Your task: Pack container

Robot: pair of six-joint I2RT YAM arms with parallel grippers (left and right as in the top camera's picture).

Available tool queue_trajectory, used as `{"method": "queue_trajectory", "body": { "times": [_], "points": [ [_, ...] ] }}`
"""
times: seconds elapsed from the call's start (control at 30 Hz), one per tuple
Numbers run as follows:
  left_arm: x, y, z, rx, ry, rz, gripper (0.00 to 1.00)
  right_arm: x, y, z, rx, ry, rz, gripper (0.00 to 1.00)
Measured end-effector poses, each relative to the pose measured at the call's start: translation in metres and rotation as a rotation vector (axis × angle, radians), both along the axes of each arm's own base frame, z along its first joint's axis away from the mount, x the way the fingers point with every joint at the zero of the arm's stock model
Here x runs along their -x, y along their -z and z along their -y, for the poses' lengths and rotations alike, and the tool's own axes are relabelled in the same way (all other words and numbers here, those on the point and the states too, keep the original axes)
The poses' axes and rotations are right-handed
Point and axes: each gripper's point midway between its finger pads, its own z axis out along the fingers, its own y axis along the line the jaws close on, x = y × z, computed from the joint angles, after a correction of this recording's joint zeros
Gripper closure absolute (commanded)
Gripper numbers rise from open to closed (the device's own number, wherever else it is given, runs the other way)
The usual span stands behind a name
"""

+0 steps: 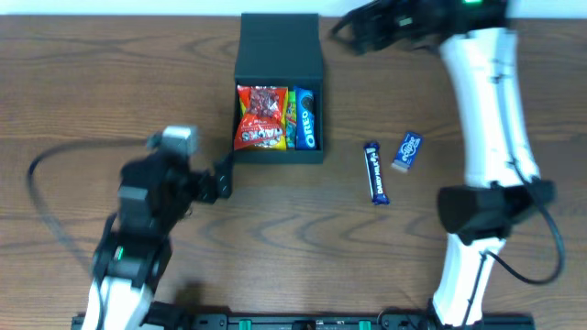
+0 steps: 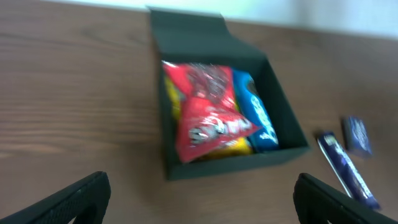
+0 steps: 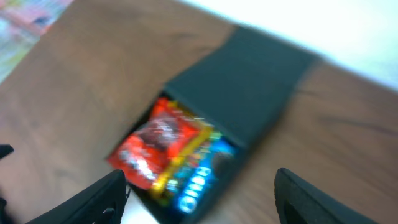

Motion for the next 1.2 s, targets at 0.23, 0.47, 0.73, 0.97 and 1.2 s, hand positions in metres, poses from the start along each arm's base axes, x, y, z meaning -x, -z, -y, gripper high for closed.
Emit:
{"method": "queue_trajectory", "body": {
  "times": [0.23,0.47,0.73,0.97,1.2],
  "points": [
    [-0.029,0.013,0.096,-0.082,0.272,-0.086,0.05,-0.006,0.004,0.075,0.038,0.18,-0.052,0.24],
    [-0.027,0.041,0.177,-0.017,0.527,-0.128,0.05,-0.008,0.011,0.13,0.064,0.312,-0.093,0.24],
    [-0.036,0.004,0.211,0.161,0.628,0.003,0.05,-0.006,0.018,0.184,0.098,0.436,-0.116,0.23],
    [-0.027,0.042,0.247,0.164,0.68,-0.168,0.05,-0.003,0.021,0.223,0.104,0.524,-0.128,0.24],
    [-0.032,0.069,0.291,0.041,0.656,-0.358,0.02,-0.002,0.021,0.243,0.099,0.581,-0.132,0.22]
  ]
}}
